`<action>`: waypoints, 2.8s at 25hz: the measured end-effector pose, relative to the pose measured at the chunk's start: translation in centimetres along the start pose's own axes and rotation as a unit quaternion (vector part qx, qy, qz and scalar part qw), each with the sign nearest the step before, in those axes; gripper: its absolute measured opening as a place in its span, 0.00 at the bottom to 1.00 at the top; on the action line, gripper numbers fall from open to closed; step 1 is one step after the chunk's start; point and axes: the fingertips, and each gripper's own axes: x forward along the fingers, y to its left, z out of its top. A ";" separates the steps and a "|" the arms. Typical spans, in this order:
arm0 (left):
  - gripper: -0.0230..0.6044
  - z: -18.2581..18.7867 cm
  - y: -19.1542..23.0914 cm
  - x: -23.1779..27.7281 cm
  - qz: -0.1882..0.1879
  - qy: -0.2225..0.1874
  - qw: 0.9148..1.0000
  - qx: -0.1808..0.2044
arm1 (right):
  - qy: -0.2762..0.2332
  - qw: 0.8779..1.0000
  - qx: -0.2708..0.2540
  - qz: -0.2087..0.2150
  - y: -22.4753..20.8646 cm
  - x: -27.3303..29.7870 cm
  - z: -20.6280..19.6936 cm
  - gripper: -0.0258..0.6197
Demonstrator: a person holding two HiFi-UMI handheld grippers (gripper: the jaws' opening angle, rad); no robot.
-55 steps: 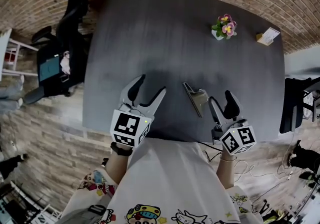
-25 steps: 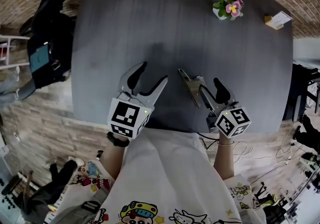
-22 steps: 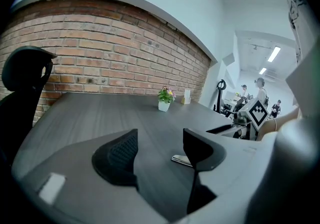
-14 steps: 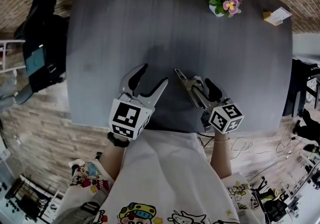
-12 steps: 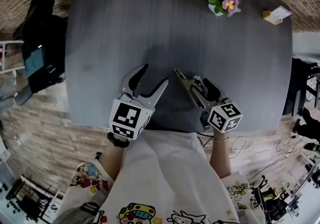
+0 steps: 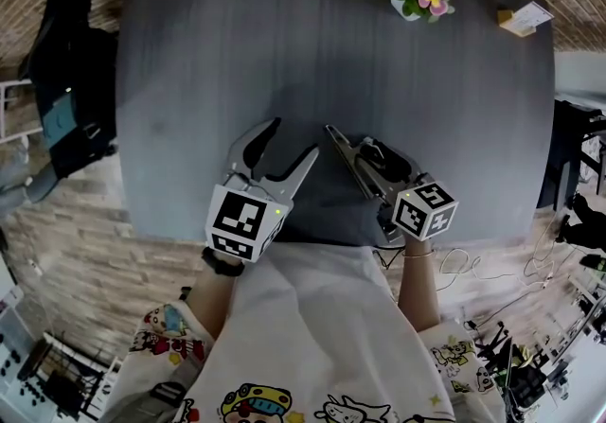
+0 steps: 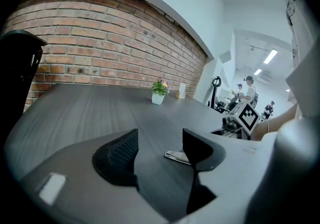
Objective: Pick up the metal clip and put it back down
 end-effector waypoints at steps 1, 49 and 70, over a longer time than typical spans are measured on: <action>0.48 0.0 0.0 0.0 0.000 0.001 1.000 0.000 | 0.004 1.000 0.000 0.004 0.1 0.0 0.0 0.39; 0.46 1.0 -0.7 -2.8 0.008 -0.030 0.999 0.013 | 0.076 0.993 0.041 0.082 2.3 -1.3 0.5 0.18; 0.34 3.9 -2.2 -7.0 0.012 -0.103 0.994 0.045 | -0.051 0.994 -0.083 0.043 8.1 -6.6 6.0 0.18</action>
